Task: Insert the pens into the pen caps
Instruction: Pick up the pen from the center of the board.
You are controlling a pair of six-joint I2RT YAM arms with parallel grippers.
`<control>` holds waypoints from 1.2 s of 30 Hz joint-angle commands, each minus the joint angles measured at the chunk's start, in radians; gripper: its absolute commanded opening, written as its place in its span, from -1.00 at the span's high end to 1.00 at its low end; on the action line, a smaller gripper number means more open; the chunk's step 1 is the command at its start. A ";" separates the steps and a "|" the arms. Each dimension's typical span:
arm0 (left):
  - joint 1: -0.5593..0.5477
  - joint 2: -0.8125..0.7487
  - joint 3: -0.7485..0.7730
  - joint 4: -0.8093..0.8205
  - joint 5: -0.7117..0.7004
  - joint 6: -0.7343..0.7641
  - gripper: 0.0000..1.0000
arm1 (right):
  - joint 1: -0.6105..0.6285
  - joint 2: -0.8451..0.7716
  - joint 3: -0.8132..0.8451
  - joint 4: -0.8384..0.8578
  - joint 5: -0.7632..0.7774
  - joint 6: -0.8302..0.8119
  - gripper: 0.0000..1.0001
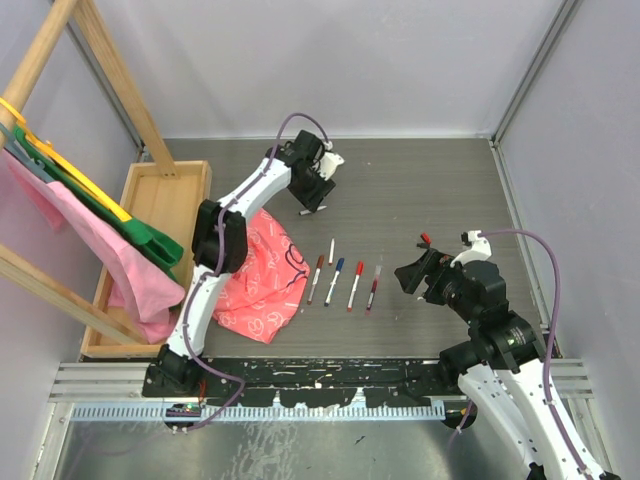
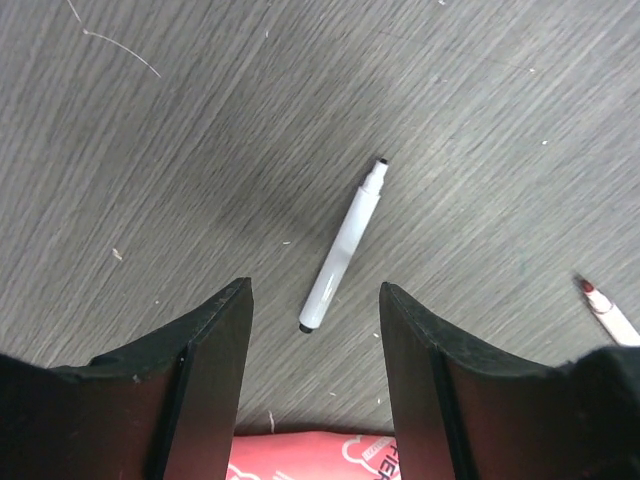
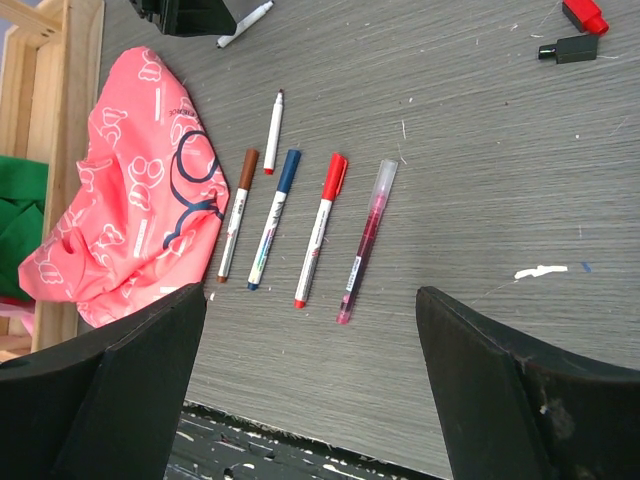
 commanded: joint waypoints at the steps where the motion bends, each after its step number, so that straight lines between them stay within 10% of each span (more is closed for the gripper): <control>1: 0.015 0.023 0.069 -0.052 0.051 0.023 -0.10 | -0.005 0.011 0.003 0.044 -0.021 -0.019 -0.81; 36: 0.006 -0.006 -0.107 -0.008 0.067 -0.029 0.66 | -0.004 -0.007 -0.001 0.053 -0.032 -0.018 -0.81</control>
